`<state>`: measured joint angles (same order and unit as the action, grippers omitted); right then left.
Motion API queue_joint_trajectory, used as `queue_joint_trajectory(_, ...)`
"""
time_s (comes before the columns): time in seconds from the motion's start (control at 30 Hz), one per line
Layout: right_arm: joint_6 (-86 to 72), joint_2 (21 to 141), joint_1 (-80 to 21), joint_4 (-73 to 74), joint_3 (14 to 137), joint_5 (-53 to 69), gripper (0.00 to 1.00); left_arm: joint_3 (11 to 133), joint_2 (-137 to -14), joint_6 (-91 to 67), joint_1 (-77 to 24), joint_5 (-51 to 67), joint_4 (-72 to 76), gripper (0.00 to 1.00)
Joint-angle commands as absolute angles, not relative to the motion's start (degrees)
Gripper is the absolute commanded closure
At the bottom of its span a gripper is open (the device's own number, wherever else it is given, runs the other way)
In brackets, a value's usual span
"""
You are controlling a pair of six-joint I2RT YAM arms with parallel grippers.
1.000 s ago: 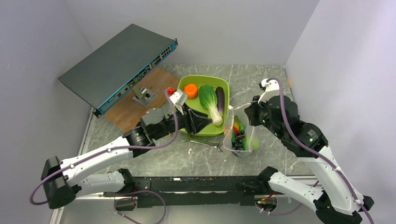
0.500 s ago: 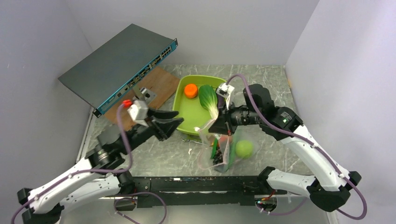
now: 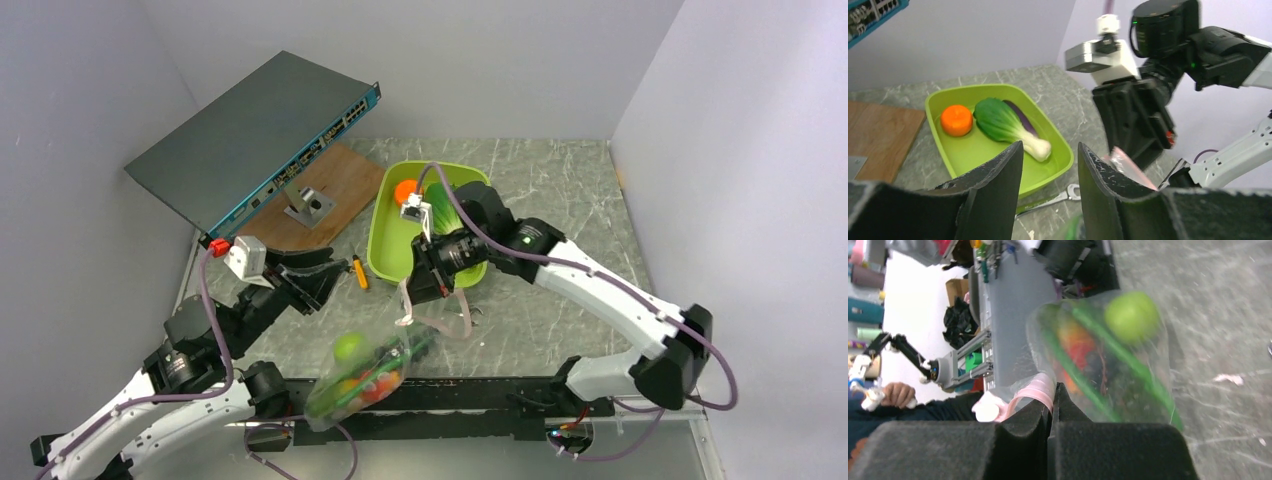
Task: Place the food in the zip-top bag and seal the zipper
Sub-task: Zip the zipper food storage bag at the center of the board.
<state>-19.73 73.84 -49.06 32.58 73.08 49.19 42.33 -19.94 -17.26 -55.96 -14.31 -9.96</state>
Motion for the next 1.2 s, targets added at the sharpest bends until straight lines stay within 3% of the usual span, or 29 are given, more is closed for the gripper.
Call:
queue_joint_trajectory(0.0, -20.3, 80.1, -41.9, 31.5, 71.2, 50.2, 1.00, 40.7, -19.1, -18.7, -56.2, -16.7, -11.8, 0.52)
queue_joint_trajectory(0.13, -19.3, 84.5, -37.3, 36.5, 71.8, 44.1, 1.00, 37.8, -19.4, -17.8, -56.2, -14.9, -10.0, 0.50)
queue_joint_trajectory(0.27, -19.5, 84.7, -36.8, 35.7, 71.5, 44.7, 1.00, 33.9, -20.4, -16.3, -56.2, -9.4, -7.3, 0.31)
queue_joint_trajectory(0.33, -19.7, 84.5, -36.9, 35.5, 71.2, 44.5, 1.00, 32.8, -21.7, -15.1, -56.2, -4.0, -5.7, 0.27)
queue_joint_trajectory(0.47, -20.4, 84.6, -36.8, 36.0, 71.7, 44.5, 1.00, 31.9, -27.9, -11.5, -56.2, 6.5, -2.4, 0.29)
queue_joint_trajectory(0.6, -21.3, 84.0, -36.9, 35.6, 71.8, 44.3, 1.00, 33.2, -35.0, -7.1, -56.2, 10.4, -0.7, 0.39)
queue_joint_trajectory(0.7, -21.8, 83.5, -36.8, 35.0, 71.4, 44.9, 1.00, 33.3, -38.6, -2.9, -56.6, 8.9, 1.9, 0.43)
queue_joint_trajectory(0.97, -21.8, 82.0, -36.8, 35.5, 71.3, 44.8, 1.00, 31.1, -43.3, 7.7, -60.2, 5.6, 10.9, 0.35)
queue_joint_trajectory(1.17, -22.6, 81.2, -36.8, 35.0, 71.3, 45.3, 1.00, 35.1, -51.9, 9.9, -63.5, 5.9, 10.6, 0.42)
